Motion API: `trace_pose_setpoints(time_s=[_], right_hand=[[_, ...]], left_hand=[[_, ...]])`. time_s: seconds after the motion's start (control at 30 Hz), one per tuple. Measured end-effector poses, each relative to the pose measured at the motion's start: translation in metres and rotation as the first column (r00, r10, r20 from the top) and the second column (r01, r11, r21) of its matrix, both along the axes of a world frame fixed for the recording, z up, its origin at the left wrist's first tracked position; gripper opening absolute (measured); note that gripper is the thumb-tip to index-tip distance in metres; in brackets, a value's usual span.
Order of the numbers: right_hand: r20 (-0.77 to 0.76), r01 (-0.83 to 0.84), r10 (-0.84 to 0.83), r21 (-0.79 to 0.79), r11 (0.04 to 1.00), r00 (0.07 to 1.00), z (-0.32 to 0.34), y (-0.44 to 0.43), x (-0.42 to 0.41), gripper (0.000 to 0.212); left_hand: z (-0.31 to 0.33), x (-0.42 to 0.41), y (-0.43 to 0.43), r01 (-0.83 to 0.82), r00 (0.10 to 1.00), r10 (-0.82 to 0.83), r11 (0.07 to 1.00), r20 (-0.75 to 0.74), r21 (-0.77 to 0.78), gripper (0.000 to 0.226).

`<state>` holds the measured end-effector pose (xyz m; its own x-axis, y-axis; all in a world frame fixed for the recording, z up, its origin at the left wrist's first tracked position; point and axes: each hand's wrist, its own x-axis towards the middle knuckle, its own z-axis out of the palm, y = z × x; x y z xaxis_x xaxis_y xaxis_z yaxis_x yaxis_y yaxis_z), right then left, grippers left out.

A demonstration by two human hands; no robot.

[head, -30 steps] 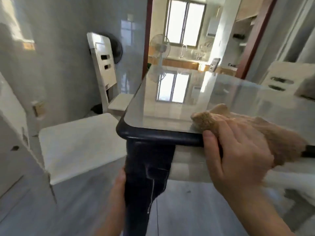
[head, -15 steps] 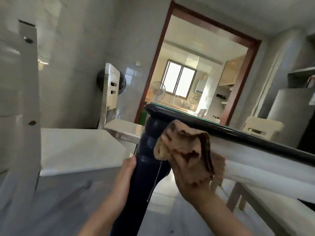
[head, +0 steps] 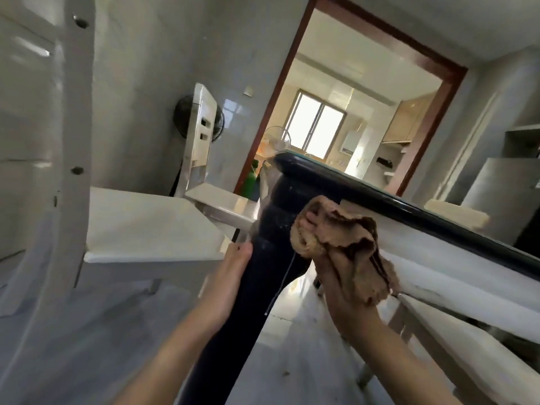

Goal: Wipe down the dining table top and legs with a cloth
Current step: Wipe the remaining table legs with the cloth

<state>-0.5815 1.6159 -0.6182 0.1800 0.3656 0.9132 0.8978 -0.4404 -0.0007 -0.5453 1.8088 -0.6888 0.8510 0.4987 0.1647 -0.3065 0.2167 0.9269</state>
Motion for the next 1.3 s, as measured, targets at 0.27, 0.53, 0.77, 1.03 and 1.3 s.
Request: trace_pose_setpoints(time_s=[0.27, 0.53, 0.77, 1.03, 1.3], right_hand=[[-0.389, -0.068, 0.668, 0.833, 0.549, 0.634, 0.001, 0.044, -0.074, 0.023], [-0.023, -0.106, 0.123, 0.367, 0.924, 0.992, 0.011, 0.056, -0.04, 0.039], [0.314, 0.107, -0.076, -0.084, 0.991, 0.946, -0.052, 0.031, -0.001, 0.04], [0.376, 0.101, -0.036, -0.154, 0.983, 0.926, 0.021, 0.055, -0.015, 0.035], [0.388, 0.152, -0.074, -0.175, 0.973, 0.919, 0.016, 0.022, -0.003, 0.037]], left_hand=[[0.019, 0.017, 0.006, -0.047, 0.976, 0.045, 0.999, -0.213, -0.004, 0.035], [0.012, 0.028, 0.012, -0.022, 0.969, 0.056, 0.989, -0.241, 0.143, 0.038], [0.005, 0.026, 0.009, 0.042, 0.99, -0.018, 0.984, -0.137, 0.173, 0.018], [0.008, 0.031, 0.012, -0.004, 0.984, 0.054, 0.959, -0.17, 0.283, 0.024], [-0.01, -0.071, -0.019, 0.146, 0.964, -0.201, 0.947, 0.172, 0.286, 0.045]])
